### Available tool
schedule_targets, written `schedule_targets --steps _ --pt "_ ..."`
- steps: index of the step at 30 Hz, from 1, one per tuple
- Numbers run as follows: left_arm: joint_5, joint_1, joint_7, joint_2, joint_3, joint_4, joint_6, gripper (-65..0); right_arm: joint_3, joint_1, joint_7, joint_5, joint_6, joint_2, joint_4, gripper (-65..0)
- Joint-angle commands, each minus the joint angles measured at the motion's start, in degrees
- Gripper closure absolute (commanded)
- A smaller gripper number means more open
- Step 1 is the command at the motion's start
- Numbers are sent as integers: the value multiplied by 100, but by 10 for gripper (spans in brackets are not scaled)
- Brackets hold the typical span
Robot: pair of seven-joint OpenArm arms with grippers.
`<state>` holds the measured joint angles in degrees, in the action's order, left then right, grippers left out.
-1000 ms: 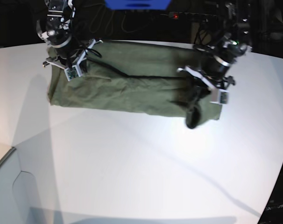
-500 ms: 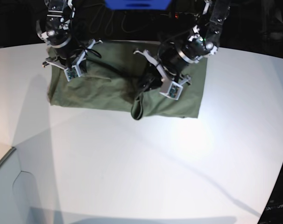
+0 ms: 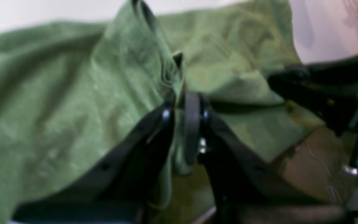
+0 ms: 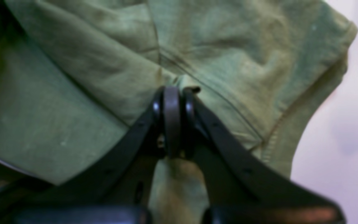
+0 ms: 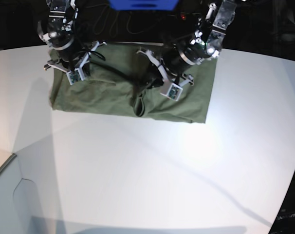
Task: Layout the t-shirt on the table in an organized manner, then fold the t-shirt properly
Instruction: 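Press and smooth the folded t-shirt with both grippers, then release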
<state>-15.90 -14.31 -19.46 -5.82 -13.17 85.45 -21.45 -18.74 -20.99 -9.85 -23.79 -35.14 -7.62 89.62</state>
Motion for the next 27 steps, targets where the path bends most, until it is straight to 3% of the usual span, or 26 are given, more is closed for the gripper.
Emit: schedule_targets --steps 1,8,17,19,27 --pt "-85 28 122 42 11 84 -75 0 -11 -6 128 45 -43 1 97 0" --pt "-76 143 78 270 -33 84 -75 0 6 -24 128 45 -43 1 114 0" --pt "-76 178 69 253 -323 75 -92 -8 -3 -33 119 45 -43 10 141 0" --pt "-76 160 69 253 -331 75 -83 -59 -3 -33 119 45 -43 10 141 -40" --pt "-111 -77 87 147 -402 259 -127 -402 -20 -33 119 45 -43 28 440 -248"
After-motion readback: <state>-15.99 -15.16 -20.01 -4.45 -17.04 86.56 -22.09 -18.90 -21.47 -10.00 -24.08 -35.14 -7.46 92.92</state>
